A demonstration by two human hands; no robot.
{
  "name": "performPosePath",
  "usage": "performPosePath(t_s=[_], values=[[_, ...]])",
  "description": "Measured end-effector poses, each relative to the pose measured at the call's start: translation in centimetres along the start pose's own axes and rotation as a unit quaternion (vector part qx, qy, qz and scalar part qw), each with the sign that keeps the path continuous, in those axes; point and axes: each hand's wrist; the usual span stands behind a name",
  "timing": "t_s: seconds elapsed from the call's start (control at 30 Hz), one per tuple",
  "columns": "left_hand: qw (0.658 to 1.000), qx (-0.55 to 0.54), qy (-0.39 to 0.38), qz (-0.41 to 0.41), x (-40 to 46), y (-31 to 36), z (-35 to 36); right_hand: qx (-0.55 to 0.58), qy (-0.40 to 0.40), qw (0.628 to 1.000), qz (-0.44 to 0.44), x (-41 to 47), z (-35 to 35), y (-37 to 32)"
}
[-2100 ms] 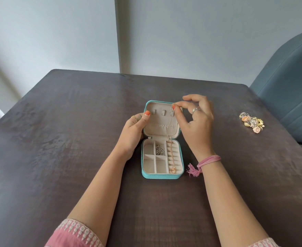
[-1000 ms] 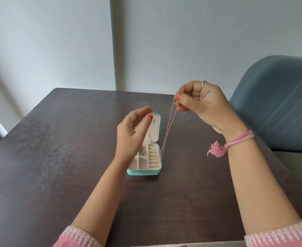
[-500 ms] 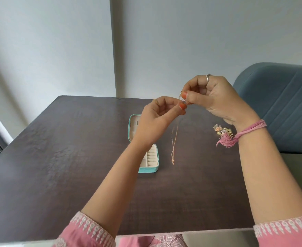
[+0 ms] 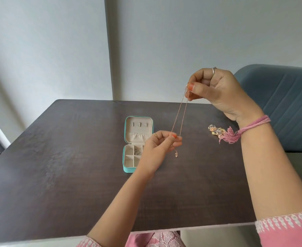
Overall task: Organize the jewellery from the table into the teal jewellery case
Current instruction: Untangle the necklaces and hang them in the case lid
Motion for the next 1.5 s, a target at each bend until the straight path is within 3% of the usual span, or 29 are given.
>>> performPosePath(t_s=[0.27,0.47,0.67,0.87,1.3,1.5], values=[[0.994,-0.073,-0.005,-0.076,-0.3,-2.7,0.9,0.029,0.035,0.999,0.005,-0.3,-1.0,-0.2],[0.974,-0.186,-0.012,-0.128,-1.5,-3.6,0.9,0.092,0.091,0.991,0.029,-0.4,-1.6,0.8],[0.955,-0.252,-0.012,-0.155,-2.5,-4.2,0.8,0.138,0.142,0.979,0.047,-0.4,-2.2,1.7],[0.941,-0.290,-0.021,-0.170,-3.5,-4.7,1.1,0.144,0.139,0.977,0.078,-0.5,-2.4,3.0],[0.961,-0.221,0.076,-0.148,-5.4,-5.5,0.9,0.209,0.141,0.959,0.128,-1.5,-3.2,7.3],[0.970,-0.129,0.143,-0.151,-6.0,-6.4,0.5,0.074,0.059,0.975,0.199,-1.5,-4.5,10.2]])
Point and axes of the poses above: each hand's wrist, its own x-axis towards the middle knuckle, its own z-axis out of the palm, y = z × x, and after that the axes turned 7 degrees about -z, right-handed
